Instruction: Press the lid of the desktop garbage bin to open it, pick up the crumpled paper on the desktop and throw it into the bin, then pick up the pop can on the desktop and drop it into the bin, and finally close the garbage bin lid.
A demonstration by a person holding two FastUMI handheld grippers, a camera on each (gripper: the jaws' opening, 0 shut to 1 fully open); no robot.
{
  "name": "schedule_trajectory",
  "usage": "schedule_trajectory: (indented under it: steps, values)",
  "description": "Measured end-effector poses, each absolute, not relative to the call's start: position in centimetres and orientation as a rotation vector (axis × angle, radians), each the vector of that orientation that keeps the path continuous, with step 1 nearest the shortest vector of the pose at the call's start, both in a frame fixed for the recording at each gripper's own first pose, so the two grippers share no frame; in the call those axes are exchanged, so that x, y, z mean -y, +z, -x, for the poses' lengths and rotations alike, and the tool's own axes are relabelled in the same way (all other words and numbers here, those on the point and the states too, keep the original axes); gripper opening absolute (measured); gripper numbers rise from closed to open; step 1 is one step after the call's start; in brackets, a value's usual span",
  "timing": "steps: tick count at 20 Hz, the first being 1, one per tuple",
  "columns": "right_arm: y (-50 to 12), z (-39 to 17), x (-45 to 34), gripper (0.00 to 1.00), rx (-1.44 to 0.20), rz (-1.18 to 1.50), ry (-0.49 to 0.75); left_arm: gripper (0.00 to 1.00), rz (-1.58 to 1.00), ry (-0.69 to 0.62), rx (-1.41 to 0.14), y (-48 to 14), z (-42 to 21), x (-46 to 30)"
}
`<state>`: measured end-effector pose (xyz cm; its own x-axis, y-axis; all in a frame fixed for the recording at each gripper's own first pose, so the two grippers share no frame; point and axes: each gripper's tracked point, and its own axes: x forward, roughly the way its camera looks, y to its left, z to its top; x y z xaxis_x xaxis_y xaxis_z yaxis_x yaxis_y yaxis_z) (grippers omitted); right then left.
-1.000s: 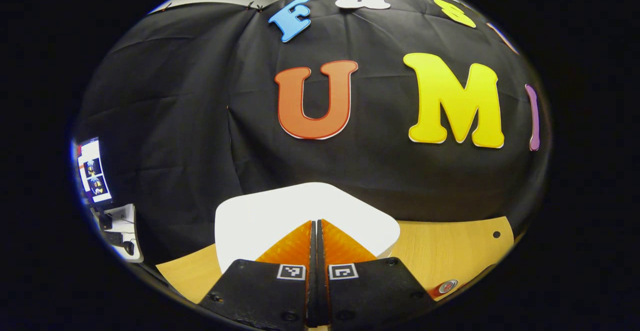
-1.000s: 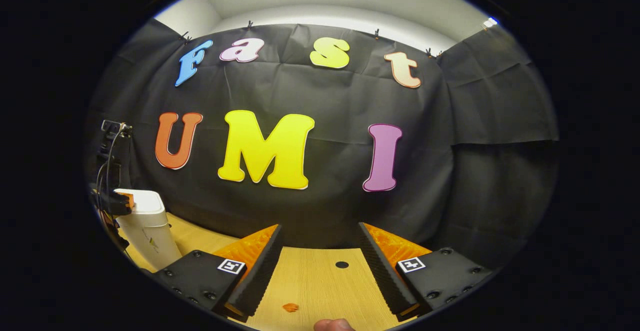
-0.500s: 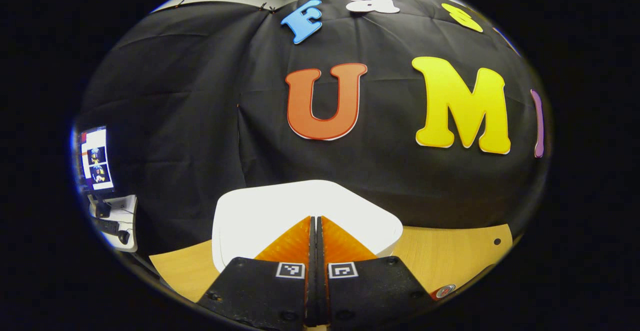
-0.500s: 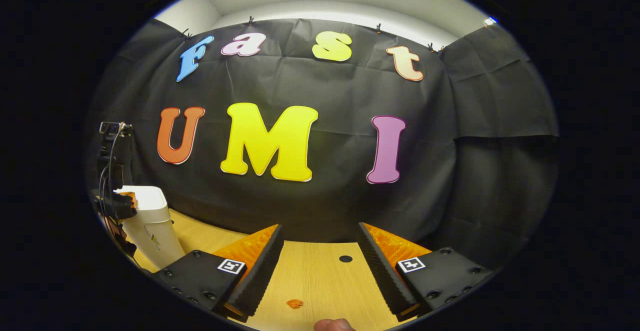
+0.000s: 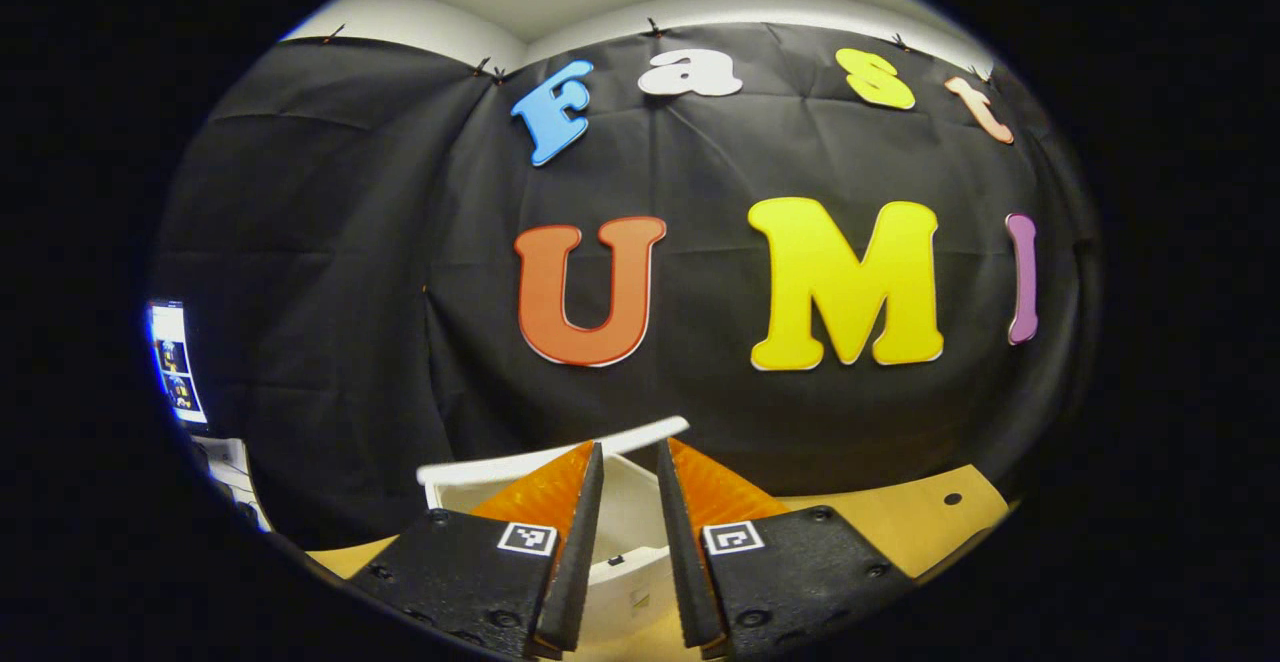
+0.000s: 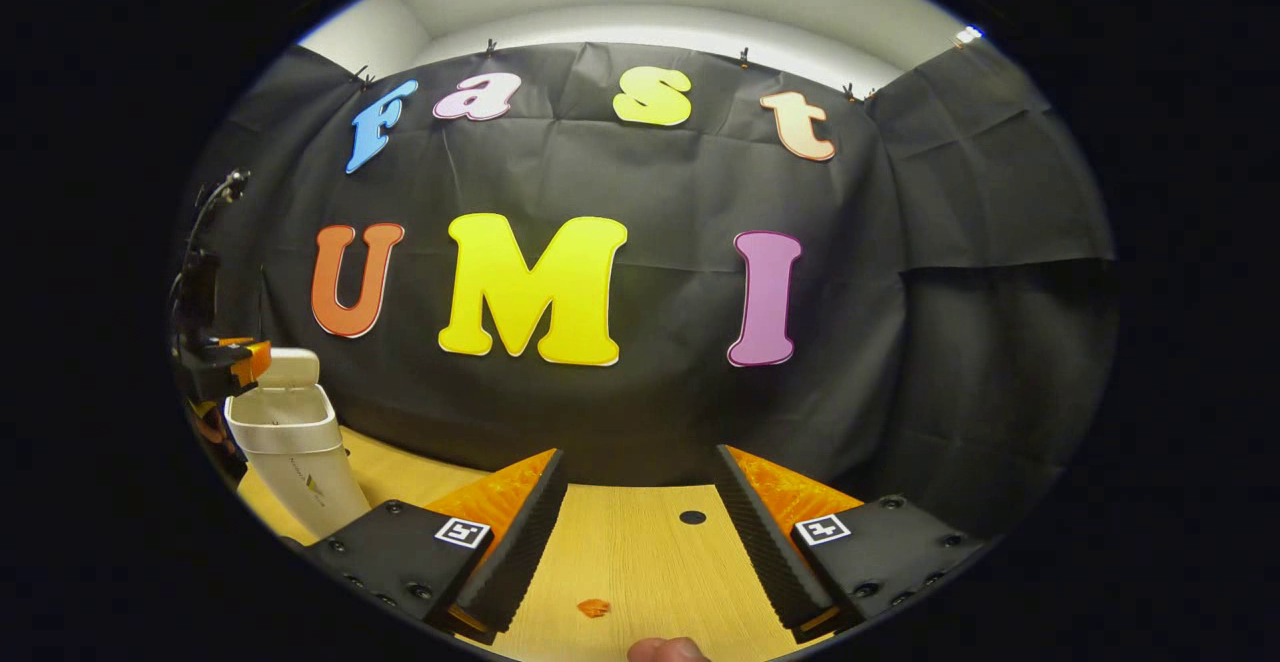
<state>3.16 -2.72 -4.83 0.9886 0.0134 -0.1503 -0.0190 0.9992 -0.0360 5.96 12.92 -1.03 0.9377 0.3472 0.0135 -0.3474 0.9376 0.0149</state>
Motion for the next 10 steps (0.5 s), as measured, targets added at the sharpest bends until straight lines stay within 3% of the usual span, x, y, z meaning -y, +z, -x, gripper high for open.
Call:
schedule_trajectory:
  steps: [2,4,8,10]
  values:
    - [-4.6,-3.1,3.0,0.94,-0.145,0.026,0.017,0.46,-0.024,0.311,0.008,-0.7,-5.5,-11.7]
    - [-4.5,-3.0,3.3,0.94,-0.139,0.023,0.021,0.8,-0.021,0.286,0.003,-0.5,-4.9,-10.6]
    - [-4.6,-2.9,4.4,0.94,-0.139,0.031,0.025,0.96,0.007,0.216,0.016,-0.3,-4.0,-7.8]
    - [-4.7,-2.9,5.1,0.93,-0.137,0.043,0.025,0.99,0.0,0.176,0.011,-0.6,-3.8,-6.4]
